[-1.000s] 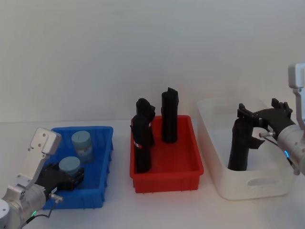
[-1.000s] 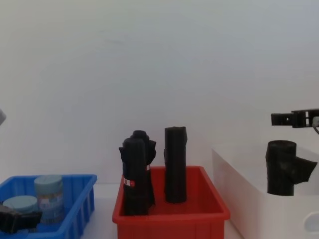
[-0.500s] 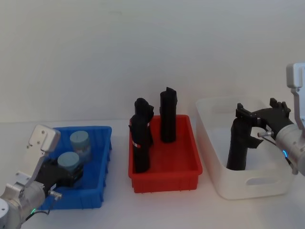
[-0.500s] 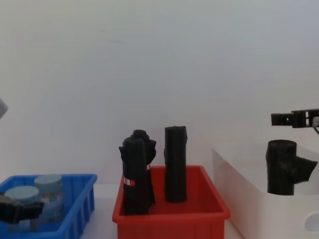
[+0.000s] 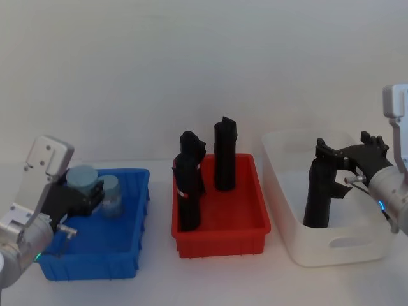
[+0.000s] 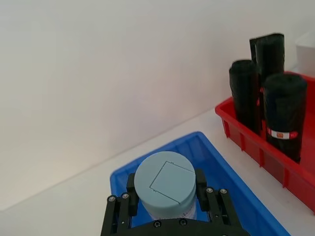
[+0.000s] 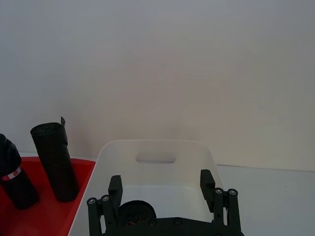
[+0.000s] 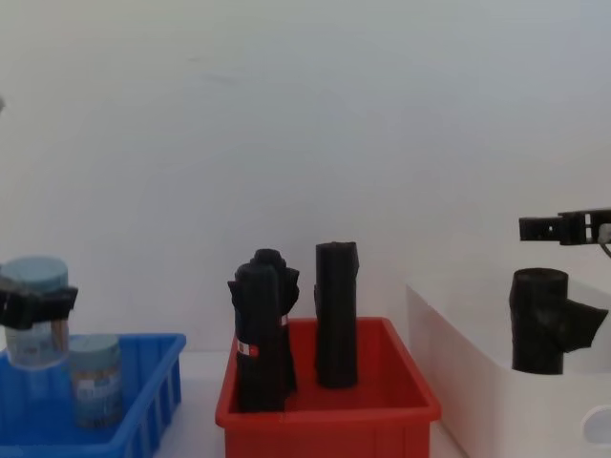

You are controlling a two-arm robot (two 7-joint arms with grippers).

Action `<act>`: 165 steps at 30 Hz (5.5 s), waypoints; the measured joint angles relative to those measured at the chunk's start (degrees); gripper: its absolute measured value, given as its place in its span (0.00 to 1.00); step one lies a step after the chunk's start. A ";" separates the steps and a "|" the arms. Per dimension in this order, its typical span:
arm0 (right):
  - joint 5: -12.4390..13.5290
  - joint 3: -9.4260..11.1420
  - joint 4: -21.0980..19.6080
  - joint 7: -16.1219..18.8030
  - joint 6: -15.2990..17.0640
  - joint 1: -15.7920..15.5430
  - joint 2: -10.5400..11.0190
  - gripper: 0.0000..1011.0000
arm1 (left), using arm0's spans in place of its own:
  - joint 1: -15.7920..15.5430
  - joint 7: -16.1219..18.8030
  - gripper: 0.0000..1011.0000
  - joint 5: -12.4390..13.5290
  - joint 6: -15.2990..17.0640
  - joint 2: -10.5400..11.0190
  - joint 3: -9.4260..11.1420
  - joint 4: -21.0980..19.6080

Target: Pick the cotton swabs from the blue box and place them into the white box.

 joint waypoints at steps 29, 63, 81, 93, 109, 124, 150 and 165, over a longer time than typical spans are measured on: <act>-2.07 -1.39 -5.30 15.68 -2.08 0.09 1.38 0.99 | -7.88 -1.81 0.67 8.20 -2.88 -3.56 -0.70 -12.84; -10.16 -7.10 -0.30 24.20 -9.60 5.10 -3.57 0.99 | -15.76 -17.78 0.67 8.03 -7.12 -17.02 7.34 -6.35; -14.50 -7.93 0.90 23.95 -11.16 6.34 -3.88 0.99 | -16.00 -18.76 0.67 7.57 -7.14 -17.58 7.88 -5.24; -15.46 -7.89 0.73 24.28 -10.77 6.01 -3.17 0.99 | -15.98 -18.75 0.67 7.50 -6.87 -17.37 7.70 -5.14; -17.40 -8.18 -1.82 25.90 -14.11 5.00 -1.72 0.99 | -16.26 -19.18 0.67 7.98 -6.04 -17.42 7.81 -4.56; -19.45 -8.04 -4.20 25.73 -15.13 4.21 -0.33 0.99 | -16.30 -19.49 0.67 8.06 -5.60 -17.38 7.92 -4.54; -21.00 -8.32 -3.91 25.00 -13.78 4.81 -0.05 0.99 | -16.42 -19.74 0.67 7.74 -5.35 -17.59 8.19 -3.51; -22.39 -8.24 -2.68 24.48 -11.92 4.64 0.62 0.99 | -16.29 -19.43 0.67 7.43 -5.46 -17.42 8.08 -3.64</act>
